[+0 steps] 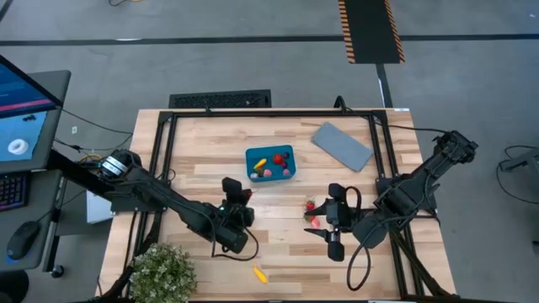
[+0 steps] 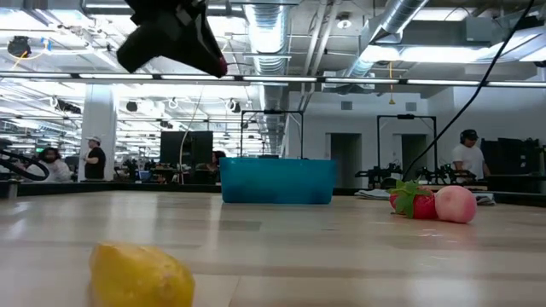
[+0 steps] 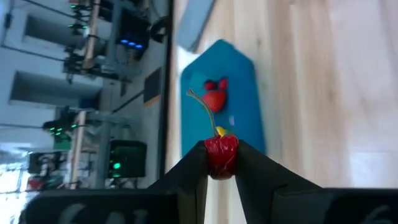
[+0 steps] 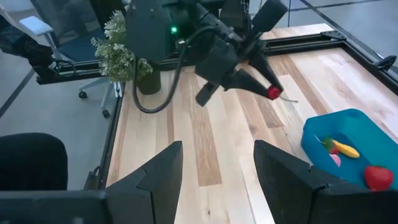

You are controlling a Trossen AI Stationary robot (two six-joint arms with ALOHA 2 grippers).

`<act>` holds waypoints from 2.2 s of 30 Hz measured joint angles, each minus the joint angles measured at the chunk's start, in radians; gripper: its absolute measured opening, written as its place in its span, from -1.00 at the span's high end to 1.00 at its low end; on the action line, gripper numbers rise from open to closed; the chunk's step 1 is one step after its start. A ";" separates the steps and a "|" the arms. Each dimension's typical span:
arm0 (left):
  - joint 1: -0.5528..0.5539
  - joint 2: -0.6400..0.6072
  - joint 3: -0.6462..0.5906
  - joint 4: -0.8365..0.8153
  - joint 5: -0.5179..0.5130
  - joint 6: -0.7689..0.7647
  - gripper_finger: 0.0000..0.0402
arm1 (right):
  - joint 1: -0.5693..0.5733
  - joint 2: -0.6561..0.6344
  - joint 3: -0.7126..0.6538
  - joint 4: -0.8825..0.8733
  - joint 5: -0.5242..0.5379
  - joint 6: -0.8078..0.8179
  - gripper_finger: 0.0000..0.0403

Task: Pick and placing Produce into tupperware
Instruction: Put the red cherry into the blue bin

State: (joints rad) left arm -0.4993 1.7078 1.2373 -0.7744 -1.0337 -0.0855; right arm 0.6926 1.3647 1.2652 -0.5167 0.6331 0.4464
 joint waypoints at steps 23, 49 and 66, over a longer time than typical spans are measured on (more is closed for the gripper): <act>0.171 -0.181 -0.001 0.133 0.286 -0.257 0.72 | -0.008 0.000 0.000 -0.008 0.004 -0.002 -0.09; 0.401 -0.579 0.000 0.456 0.874 -0.134 0.72 | -0.037 0.000 0.000 -0.026 0.108 -0.012 -0.09; 0.385 -0.636 -0.001 0.392 0.860 -0.090 0.72 | -0.172 -0.298 -0.299 0.021 0.292 -0.007 -0.09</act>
State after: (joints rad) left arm -0.1139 1.0721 1.2362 -0.3828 -0.1741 -0.1757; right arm 0.5206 1.0668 0.9658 -0.4954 0.9250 0.4395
